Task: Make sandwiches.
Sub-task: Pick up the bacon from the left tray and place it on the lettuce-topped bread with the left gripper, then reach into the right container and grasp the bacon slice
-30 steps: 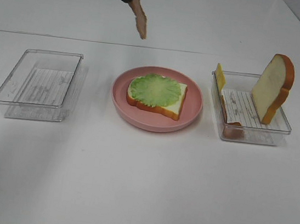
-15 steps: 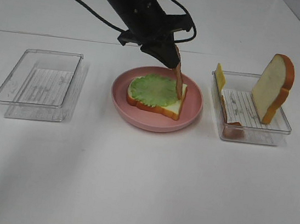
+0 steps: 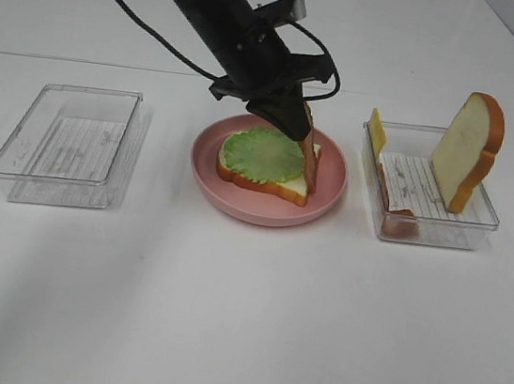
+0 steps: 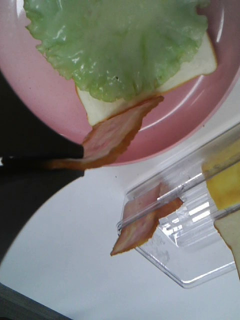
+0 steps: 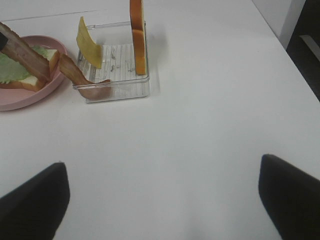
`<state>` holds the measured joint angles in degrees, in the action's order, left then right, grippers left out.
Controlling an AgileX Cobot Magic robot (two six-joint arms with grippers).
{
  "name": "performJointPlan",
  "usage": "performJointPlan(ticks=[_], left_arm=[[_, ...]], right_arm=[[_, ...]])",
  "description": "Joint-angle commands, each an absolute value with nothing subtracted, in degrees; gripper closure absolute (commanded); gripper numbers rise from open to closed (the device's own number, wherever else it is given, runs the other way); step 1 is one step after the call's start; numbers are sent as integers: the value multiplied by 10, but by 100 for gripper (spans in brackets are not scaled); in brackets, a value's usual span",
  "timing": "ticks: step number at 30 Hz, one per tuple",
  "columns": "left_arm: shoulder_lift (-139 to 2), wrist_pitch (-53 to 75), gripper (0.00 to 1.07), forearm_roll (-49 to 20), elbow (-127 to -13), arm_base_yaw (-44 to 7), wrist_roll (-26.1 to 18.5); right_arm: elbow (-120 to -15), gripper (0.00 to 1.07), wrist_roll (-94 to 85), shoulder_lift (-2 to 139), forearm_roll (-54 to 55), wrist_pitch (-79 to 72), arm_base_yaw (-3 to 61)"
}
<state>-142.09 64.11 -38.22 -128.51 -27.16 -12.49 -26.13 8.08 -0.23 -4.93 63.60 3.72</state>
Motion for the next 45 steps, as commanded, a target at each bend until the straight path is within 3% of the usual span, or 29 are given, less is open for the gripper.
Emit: performJointPlan(ticks=[1,12,29,32,33,34,35,36,37,38,40,45], left_arm=[[-1424,638,107,-339,-1287,-266,-128],[-1422,610,107,-209,-1287,-263,-117],[-1422,598,105,-186,-1287,-263,-116],[-1422,596,94,-178,-1287,-263,-116],[-1422,593,80,-171,-1287,-263,-115],[-1422,593,80,-171,-1287,-263,-115],[-1422,592,61,-165,-1287,-263,-111],[-1422,592,61,-165,-1287,-263,-111],[-1421,595,50,-154,-1287,-264,-94],[-1421,595,50,-154,-1287,-264,-94],[-1415,599,6,-131,-1287,-264,-66],[-1393,599,5,-105,-1289,-264,-58]], right_arm=[[-261,11,80,-20,-54,631,37],[-261,11,80,-20,-54,631,37],[-261,11,80,-20,-54,631,37],[-261,11,80,-20,-54,631,37],[-261,11,80,-20,-54,631,37],[-261,11,80,-20,-54,631,37],[-261,11,80,-20,-54,631,37],[-261,11,80,-20,-54,631,37],[-261,11,80,-20,-54,631,37],[-261,11,80,-20,-54,631,37],[-261,11,80,-20,-54,631,37],[-261,11,80,-20,-54,631,37]])
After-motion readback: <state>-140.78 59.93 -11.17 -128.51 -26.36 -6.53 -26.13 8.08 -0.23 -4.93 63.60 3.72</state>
